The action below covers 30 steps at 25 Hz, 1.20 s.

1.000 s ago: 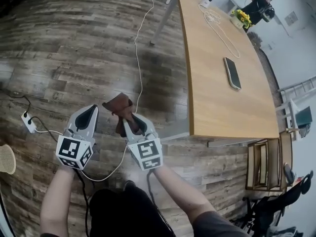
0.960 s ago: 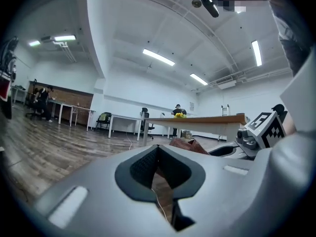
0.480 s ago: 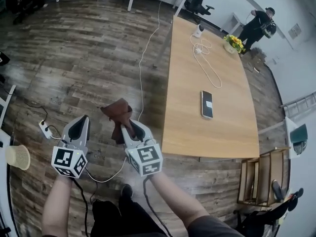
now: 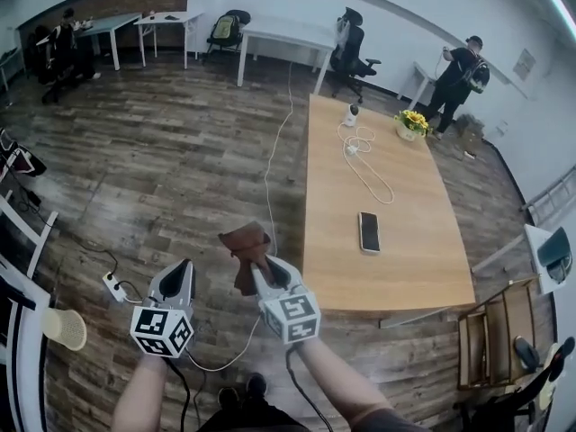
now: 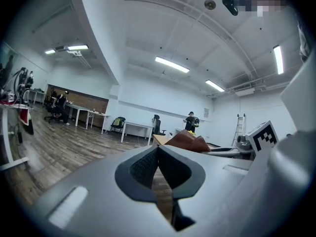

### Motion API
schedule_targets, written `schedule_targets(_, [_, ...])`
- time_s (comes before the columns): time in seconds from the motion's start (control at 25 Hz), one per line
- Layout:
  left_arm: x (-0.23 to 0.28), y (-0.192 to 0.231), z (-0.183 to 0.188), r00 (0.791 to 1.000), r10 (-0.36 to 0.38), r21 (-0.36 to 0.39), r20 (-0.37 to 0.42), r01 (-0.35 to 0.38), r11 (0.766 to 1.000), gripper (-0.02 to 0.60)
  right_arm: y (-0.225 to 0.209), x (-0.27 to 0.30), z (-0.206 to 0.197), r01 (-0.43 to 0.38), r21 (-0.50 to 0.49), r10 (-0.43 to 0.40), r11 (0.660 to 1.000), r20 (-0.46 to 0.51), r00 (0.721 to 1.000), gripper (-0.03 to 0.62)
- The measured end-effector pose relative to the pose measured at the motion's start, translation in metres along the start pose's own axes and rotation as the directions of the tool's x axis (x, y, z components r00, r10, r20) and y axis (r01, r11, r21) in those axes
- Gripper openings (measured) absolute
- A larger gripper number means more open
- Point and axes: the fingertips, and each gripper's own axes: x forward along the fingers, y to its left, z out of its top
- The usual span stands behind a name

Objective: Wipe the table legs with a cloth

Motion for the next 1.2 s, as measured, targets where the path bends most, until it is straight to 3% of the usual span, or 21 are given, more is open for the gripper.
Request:
schedule_targets(0.24, [-0.022, -0.029, 0.010, 0.995, -0.098, 0.035, -0.016, 0.099, 0.994, 0.019, 0.026, -0.028, 0.017, 0.017, -0.014, -0.017, 1.000, 0.030, 0.999, 0.067])
schedule_targets(0.64, [-0.053, -0.075, 0.002, 0.991, -0.131, 0.044, -0.008, 0.131, 0.990, 0.019, 0.031, -0.100, 0.011, 0.036, 0.033, -0.038, 0.999, 0.052, 0.998, 0.067])
schedule_targets(0.96, [-0.098, -0.176, -0.006, 0.994, -0.103, 0.106, 0.024, 0.100, 0.989, 0.019, 0.005, -0.206, 0.010, 0.029, 0.010, -0.030, 1.000, 0.104, 0.994, 0.069])
schedule_targets(1.2, [-0.143, -0.261, -0.014, 0.993, -0.057, 0.044, 0.105, 0.053, 0.998, 0.020, -0.017, -0.313, -0.015, 0.003, -0.033, 0.000, 0.999, 0.092, 0.996, 0.069])
